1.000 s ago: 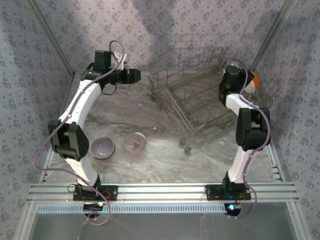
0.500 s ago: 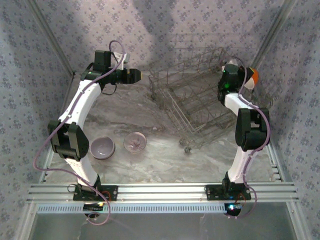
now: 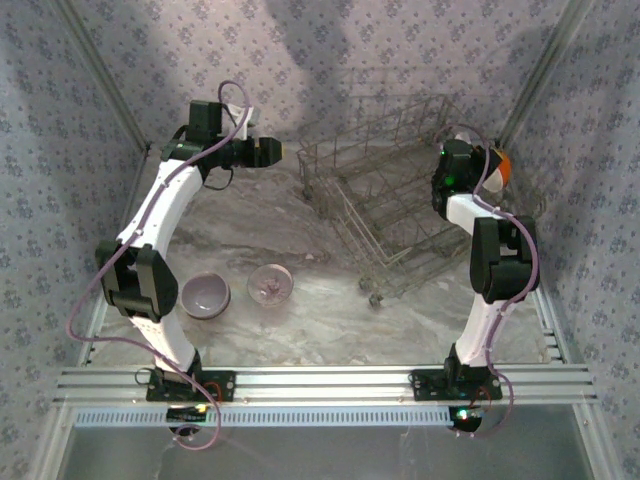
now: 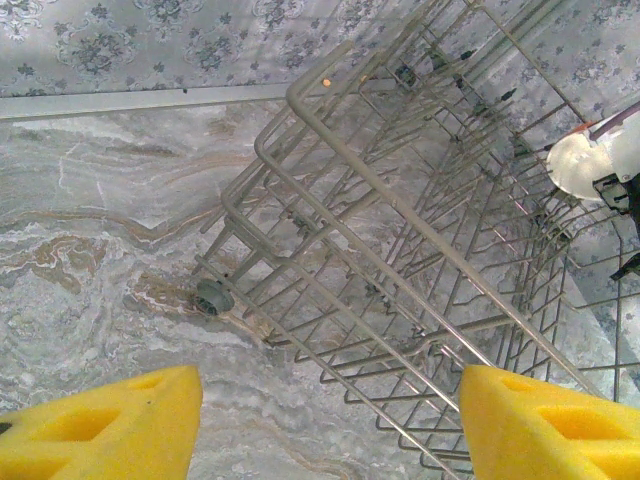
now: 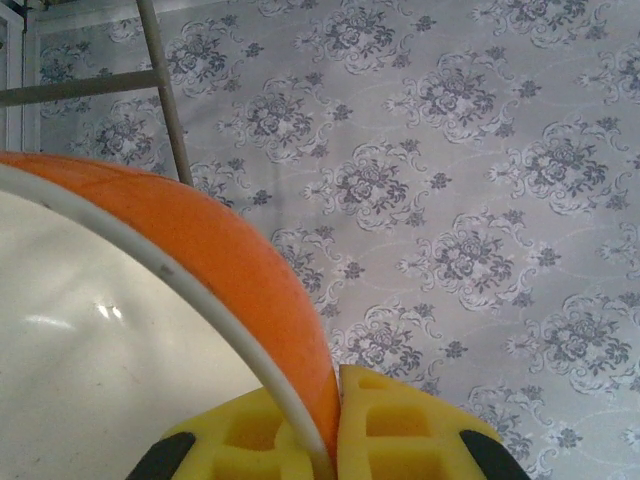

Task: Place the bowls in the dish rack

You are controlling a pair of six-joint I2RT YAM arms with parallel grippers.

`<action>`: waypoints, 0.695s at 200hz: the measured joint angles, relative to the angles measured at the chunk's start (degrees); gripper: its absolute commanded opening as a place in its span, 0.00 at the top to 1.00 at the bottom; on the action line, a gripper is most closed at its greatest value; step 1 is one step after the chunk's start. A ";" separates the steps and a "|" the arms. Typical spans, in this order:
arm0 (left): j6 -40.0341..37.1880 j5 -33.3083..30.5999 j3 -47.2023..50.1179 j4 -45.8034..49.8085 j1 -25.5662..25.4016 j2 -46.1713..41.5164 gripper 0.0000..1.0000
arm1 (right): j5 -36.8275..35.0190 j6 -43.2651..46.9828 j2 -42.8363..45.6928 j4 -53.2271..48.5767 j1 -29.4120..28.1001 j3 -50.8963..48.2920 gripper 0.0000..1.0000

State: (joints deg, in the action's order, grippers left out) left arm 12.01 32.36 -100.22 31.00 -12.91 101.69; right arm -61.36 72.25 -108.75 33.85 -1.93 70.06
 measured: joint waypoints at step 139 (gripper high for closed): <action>0.02 0.00 0.00 0.00 0.00 0.00 0.31 | -2.75 -7.45 2.60 -3.19 -1.03 -3.76 1.00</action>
State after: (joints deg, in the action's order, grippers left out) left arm 12.03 32.36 -100.22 31.00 -12.91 101.69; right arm -64.12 64.79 -106.15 30.65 -2.96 66.30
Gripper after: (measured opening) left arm 0.689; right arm 0.088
